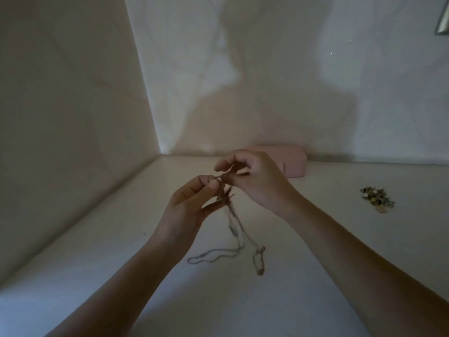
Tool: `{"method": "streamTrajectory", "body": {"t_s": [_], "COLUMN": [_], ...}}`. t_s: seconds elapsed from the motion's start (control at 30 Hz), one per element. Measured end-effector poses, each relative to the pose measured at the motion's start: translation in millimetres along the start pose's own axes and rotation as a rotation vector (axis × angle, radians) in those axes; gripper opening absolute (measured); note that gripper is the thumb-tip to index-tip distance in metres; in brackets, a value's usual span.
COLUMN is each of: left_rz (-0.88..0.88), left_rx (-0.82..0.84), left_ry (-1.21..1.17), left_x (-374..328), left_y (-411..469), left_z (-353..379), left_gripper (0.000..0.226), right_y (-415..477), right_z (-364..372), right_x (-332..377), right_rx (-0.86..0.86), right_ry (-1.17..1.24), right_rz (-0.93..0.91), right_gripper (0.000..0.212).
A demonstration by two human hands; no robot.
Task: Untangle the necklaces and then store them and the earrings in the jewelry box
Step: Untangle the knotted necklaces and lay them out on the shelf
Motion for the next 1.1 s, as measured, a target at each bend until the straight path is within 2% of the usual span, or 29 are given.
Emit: {"method": "streamTrajectory", "body": {"t_s": [0.07,0.2,0.3,0.43,0.53,0.63,0.7,0.77,0.8,0.87,0.93,1.03,1.1], "left_rz": [0.078,0.104,0.107,0.095,0.070,0.095,0.147,0.228,0.268,0.312,0.292,0.207,0.181], "left_rx": [-0.047,-0.142,-0.168,-0.194,-0.118,-0.140,-0.150,-0.139,-0.145,-0.171,-0.195,-0.215,-0.247], "left_ry": [0.041,0.137,0.184,0.186,0.093,0.083,0.181,0.286,0.316,0.311,0.268,0.200,0.170], "left_x": [-10,-14,-12,-11,-19,-36,-46,-54,-57,-60,-57,-46,-43], "left_y": [0,1,0,2,2,6,10,11,11,11,12,13,14], "left_z": [-3,-8,-9,-12,0,7,12,21,24,28,27,20,13], "left_gripper": [0.017,0.019,0.023,0.023,0.016,0.014,0.014,0.013,0.014,0.016,0.019,0.023,0.026], "right_y": [-4,-26,-32,-27,-28,-32,-30,-25,-24,-24,-28,-36,-37], "right_z": [3,16,16,4,1,-2,-5,-6,-6,-2,2,5,5], "right_x": [-12,-35,-38,-38,-25,-17,-20,-24,-25,-27,-24,-19,-20], "right_rx": [-0.001,0.166,0.213,0.214,0.369,0.515,0.476,0.364,0.316,0.265,0.305,0.467,0.502], "right_ry": [0.076,0.516,0.649,0.596,0.603,0.526,0.362,0.267,0.303,0.545,0.757,0.675,0.582], "right_rz": [0.085,0.559,0.695,0.672,0.595,0.533,0.456,0.393,0.403,0.548,0.686,0.687,0.650], "right_gripper": [0.013,0.019,0.017,0.015,0.008,0.006,0.007,0.008,0.012,0.018,0.024,0.036,0.030]}}
Point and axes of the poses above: each hand's wrist, its own y-axis towards the middle knuckle, its own z-axis out of the palm, x = y × z, the point moved 6 cm from there along y, towards the middle knuckle, and after that the axes turned 13 degrees about -x, right-handed, at the moved point
